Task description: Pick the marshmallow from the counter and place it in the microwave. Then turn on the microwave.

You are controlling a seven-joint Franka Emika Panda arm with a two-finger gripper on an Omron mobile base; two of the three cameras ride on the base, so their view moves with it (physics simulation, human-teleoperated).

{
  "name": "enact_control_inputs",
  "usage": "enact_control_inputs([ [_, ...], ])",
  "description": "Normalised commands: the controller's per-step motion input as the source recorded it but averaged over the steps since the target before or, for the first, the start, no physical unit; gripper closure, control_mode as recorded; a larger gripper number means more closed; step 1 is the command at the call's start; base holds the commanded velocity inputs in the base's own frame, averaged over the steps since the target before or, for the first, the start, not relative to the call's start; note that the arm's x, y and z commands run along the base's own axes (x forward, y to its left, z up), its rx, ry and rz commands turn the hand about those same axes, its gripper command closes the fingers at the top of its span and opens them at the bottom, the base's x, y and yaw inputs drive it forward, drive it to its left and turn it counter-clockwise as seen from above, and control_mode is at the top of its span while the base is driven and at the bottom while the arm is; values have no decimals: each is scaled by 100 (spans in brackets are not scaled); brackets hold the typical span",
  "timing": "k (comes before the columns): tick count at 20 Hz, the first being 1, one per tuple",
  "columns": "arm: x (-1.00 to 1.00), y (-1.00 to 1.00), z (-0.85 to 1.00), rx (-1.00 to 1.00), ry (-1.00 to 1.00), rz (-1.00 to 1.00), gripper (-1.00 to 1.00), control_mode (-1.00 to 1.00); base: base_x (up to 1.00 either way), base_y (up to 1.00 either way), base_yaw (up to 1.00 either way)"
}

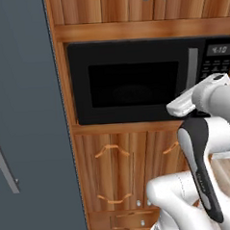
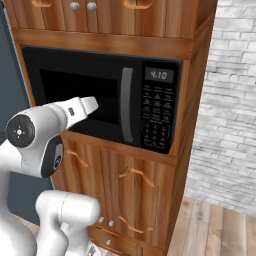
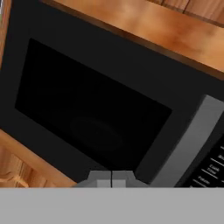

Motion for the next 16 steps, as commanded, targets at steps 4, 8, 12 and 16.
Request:
enact_control_inputs([
  [4,-48,-23,2,0,0,0,100,-100,0,0,0],
  [8,-41,-24,0,1,0,0,100,-100,0,0,0],
  [12,-25,-22,0,2,0,0,100,-100,0,0,0],
  [16,-11,-24,0,5,0,0,100,-100,0,0,0],
])
